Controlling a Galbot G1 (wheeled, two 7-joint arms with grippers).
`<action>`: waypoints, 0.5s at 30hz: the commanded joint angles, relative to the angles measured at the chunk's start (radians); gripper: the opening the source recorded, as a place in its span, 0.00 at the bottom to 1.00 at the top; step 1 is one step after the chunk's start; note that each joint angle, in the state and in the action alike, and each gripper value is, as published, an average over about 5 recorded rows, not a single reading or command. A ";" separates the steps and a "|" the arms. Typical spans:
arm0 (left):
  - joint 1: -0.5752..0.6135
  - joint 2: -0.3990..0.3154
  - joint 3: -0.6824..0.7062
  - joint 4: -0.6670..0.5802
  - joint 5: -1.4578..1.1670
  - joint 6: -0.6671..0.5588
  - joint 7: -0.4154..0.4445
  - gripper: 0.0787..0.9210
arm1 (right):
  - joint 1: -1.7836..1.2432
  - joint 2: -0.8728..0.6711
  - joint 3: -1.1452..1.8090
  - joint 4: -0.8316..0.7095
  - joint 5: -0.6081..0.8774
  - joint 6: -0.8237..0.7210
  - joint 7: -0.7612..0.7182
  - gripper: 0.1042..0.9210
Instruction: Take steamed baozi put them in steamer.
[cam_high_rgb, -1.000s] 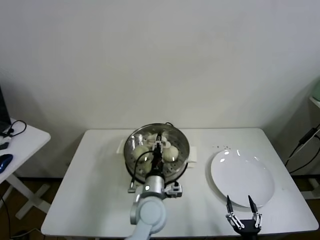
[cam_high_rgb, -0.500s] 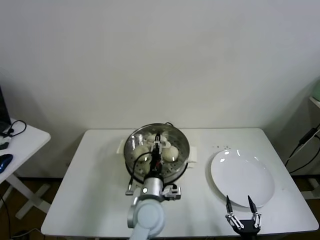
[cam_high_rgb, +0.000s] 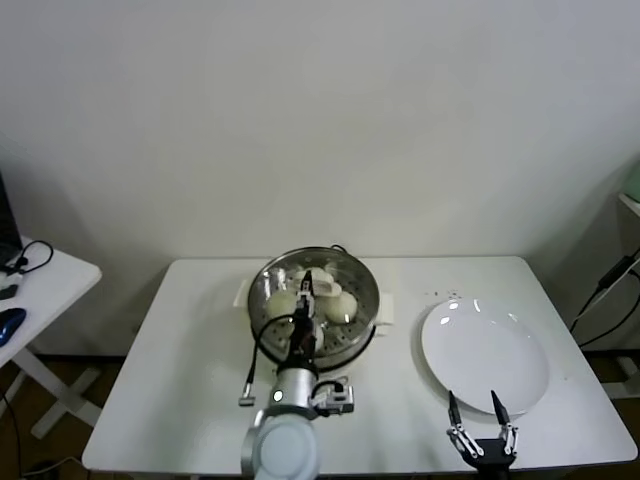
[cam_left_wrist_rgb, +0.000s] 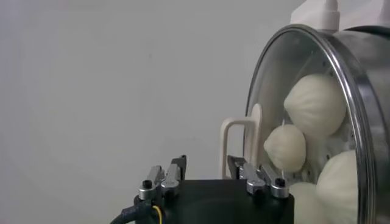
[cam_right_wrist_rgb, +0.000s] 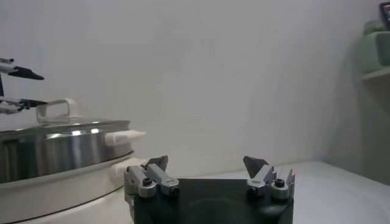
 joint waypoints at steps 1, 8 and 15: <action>0.103 -0.020 -0.039 -0.092 -0.054 -0.007 -0.029 0.49 | 0.002 0.004 -0.005 0.001 -0.002 -0.003 0.000 0.88; 0.190 0.030 -0.168 -0.238 -0.428 0.008 -0.059 0.49 | 0.004 0.001 -0.008 0.000 -0.001 -0.009 -0.002 0.88; 0.227 0.078 -0.319 -0.261 -1.108 -0.079 -0.160 0.44 | 0.005 -0.001 -0.015 0.000 0.000 -0.020 -0.005 0.88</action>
